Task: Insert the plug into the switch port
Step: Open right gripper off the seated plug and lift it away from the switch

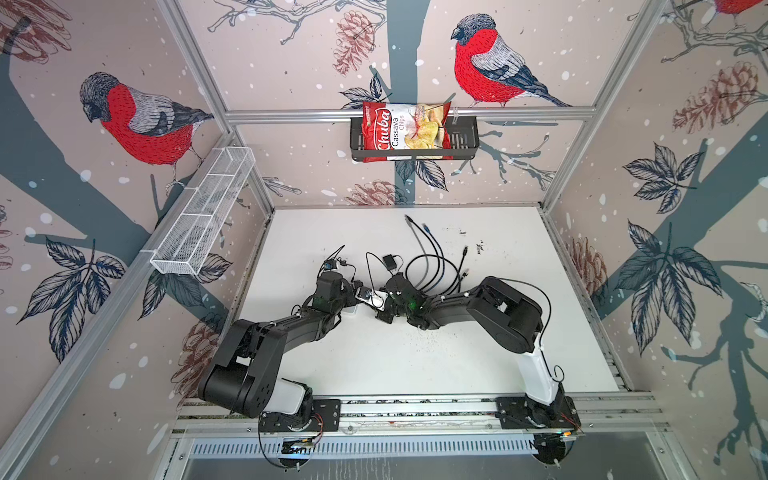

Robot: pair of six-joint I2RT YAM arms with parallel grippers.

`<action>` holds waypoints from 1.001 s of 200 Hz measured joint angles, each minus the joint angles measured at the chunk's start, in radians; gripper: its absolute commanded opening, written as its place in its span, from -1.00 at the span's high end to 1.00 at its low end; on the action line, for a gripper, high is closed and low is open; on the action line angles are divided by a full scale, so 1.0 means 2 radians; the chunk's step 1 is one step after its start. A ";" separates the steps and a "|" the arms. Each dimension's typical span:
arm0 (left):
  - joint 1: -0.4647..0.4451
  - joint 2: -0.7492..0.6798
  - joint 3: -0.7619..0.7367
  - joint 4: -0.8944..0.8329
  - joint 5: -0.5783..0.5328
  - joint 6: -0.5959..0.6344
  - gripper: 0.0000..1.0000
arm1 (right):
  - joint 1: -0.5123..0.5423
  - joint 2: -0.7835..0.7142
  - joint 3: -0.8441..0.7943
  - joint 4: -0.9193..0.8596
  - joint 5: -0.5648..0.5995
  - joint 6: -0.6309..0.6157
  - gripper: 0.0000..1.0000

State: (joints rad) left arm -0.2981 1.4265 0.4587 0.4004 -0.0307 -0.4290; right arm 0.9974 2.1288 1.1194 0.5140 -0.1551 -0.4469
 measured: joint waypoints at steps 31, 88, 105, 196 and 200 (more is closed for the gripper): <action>0.000 -0.013 0.000 0.000 -0.011 0.000 -0.93 | -0.004 -0.002 0.007 -0.002 -0.007 0.000 0.53; 0.000 -0.057 0.001 -0.004 -0.024 0.005 -0.94 | -0.033 -0.074 -0.012 -0.006 -0.017 0.029 0.50; 0.000 -0.077 0.002 -0.008 -0.024 0.010 -0.94 | -0.046 -0.111 -0.021 -0.007 -0.010 0.043 0.50; 0.000 -0.122 -0.012 -0.014 0.027 0.059 -0.94 | -0.149 -0.210 0.002 -0.164 0.132 0.183 0.50; 0.000 -0.123 -0.014 -0.013 0.029 0.057 -0.94 | -0.155 -0.210 0.005 -0.174 0.136 0.194 0.50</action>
State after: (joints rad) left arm -0.2974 1.1812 0.4301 0.3748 0.0265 -0.3141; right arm 0.6865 1.7084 1.1294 0.1654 0.1177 -0.0589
